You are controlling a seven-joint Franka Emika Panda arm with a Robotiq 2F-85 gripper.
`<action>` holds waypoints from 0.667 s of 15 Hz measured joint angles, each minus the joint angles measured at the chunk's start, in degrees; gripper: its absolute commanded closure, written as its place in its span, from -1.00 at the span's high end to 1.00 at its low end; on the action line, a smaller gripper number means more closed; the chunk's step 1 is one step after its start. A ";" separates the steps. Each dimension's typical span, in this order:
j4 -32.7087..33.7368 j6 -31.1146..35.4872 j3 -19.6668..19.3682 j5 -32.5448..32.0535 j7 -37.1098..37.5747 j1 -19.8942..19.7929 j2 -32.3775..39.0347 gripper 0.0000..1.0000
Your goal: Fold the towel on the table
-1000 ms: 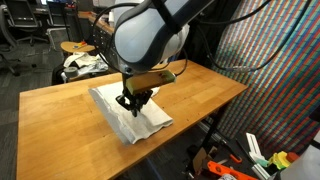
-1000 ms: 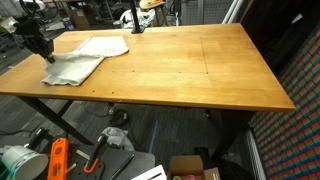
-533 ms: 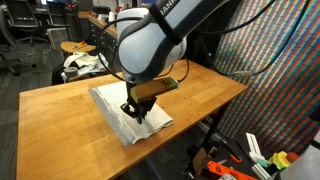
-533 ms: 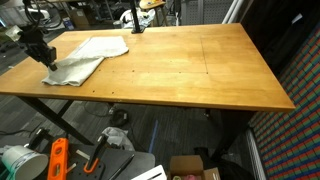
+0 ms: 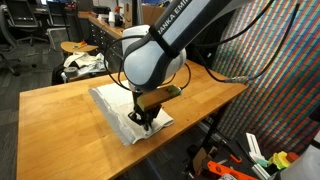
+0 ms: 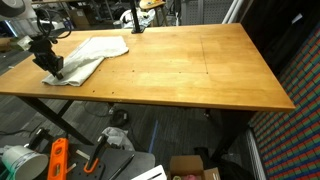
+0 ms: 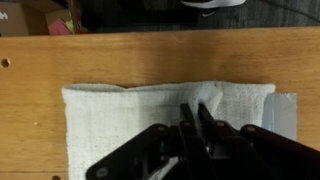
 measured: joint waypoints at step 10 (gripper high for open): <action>0.28 -0.92 -1.36 0.13 -2.86 -1.58 0.73 -0.73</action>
